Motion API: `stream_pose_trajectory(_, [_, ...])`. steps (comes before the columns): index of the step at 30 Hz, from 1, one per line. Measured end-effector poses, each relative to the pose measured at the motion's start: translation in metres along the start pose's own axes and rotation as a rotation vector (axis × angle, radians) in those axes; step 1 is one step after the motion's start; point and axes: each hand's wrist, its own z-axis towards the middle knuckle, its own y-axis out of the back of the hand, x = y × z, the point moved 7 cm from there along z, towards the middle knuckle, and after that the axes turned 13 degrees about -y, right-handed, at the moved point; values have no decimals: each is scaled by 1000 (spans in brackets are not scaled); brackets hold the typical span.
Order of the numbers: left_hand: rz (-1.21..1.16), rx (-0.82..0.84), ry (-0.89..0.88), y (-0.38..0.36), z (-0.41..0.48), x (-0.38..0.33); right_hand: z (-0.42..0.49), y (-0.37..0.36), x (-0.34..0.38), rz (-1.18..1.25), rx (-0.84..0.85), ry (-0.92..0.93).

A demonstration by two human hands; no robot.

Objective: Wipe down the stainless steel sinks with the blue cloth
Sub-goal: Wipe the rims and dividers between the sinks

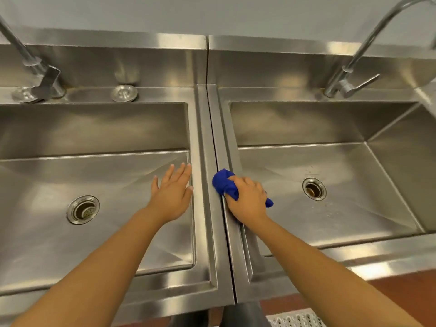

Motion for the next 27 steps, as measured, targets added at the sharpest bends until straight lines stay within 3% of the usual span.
stream_pose_trajectory(4, [29,76,-38,-8,0,-6,-62,-9,-30,-31,5,-9])
stream_pose_trajectory(11, [43,133,-99,-16,6,-20,-34,-4,-5,39,-12,-104])
stream_pose_trajectory(21, [66,127,-139,-36,19,-28,-96,-13,-49,13,-6,69])
stream_pose_trajectory(27, [52,116,-88,-41,21,-26,-52,-11,-25,-7,-11,3])
